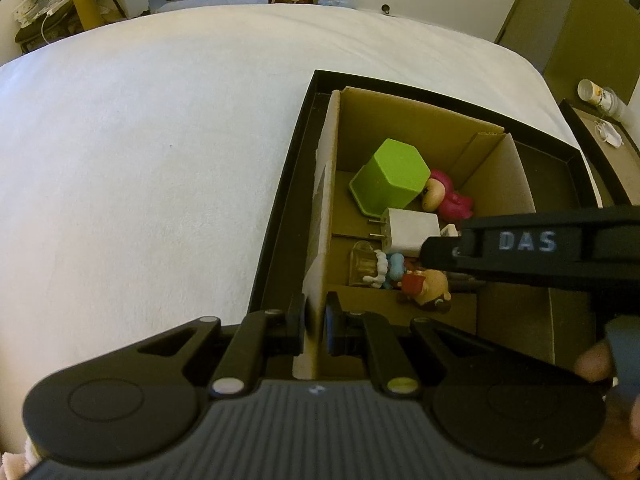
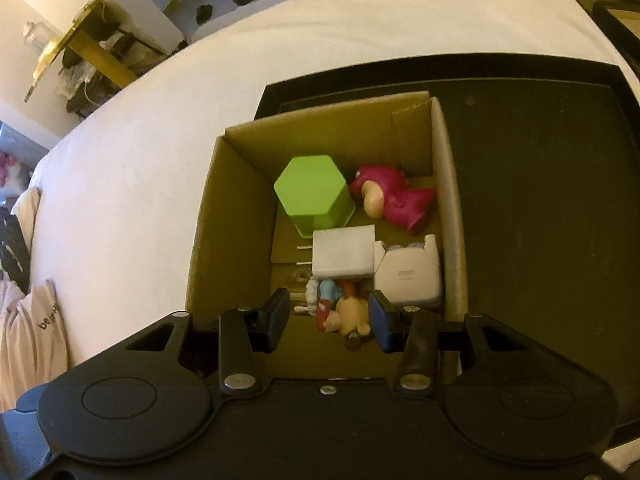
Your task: Organize rigid objects
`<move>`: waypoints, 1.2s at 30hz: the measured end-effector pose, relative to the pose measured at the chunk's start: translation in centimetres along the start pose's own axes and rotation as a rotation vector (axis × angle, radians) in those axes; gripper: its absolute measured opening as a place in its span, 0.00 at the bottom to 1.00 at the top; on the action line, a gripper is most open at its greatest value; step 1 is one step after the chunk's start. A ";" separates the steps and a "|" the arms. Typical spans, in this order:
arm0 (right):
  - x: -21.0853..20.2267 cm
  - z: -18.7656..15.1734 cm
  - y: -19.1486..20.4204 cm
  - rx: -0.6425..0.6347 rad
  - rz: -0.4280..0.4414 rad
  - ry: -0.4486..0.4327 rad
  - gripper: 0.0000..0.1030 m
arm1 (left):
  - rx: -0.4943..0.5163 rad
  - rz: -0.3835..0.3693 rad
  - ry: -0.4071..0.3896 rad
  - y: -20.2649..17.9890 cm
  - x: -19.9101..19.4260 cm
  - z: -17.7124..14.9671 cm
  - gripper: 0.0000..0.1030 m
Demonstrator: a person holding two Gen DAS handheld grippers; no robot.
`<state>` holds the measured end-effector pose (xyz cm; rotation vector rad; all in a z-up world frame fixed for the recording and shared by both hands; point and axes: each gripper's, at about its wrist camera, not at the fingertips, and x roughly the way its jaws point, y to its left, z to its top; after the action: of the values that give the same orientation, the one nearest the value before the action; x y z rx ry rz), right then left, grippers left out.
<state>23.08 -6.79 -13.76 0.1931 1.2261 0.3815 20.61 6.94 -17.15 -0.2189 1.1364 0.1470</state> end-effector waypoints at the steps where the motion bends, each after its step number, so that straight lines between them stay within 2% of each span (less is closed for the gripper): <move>1: -0.3 0.0 0.0 -0.004 0.000 -0.006 0.43 | -0.001 -0.001 0.000 0.0 0.0 0.0 0.08; 9: -2.7 -0.3 -0.3 -0.020 0.020 -0.041 0.44 | -0.009 -0.023 0.005 0.2 -0.3 0.0 0.09; 18: -5.4 -1.4 -1.3 -0.030 0.017 -0.095 0.61 | 0.002 -0.063 0.065 0.6 -1.2 0.0 0.11; 28: -8.7 -2.6 -3.3 0.003 0.023 -0.152 0.77 | 0.011 -0.088 0.040 0.5 -4.5 -0.9 0.13; 32: -10.1 -3.3 -3.9 -0.008 0.018 -0.174 0.81 | 0.014 -0.104 0.030 0.0 -5.8 -1.2 0.20; 36: -11.7 -3.8 -4.4 -0.013 0.010 -0.201 0.85 | 0.020 -0.107 0.016 -0.5 -7.3 -1.4 0.36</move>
<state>16.92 -15.57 -6.28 0.2217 1.0252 0.3696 16.50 6.04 -11.01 -0.2635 1.1393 0.0390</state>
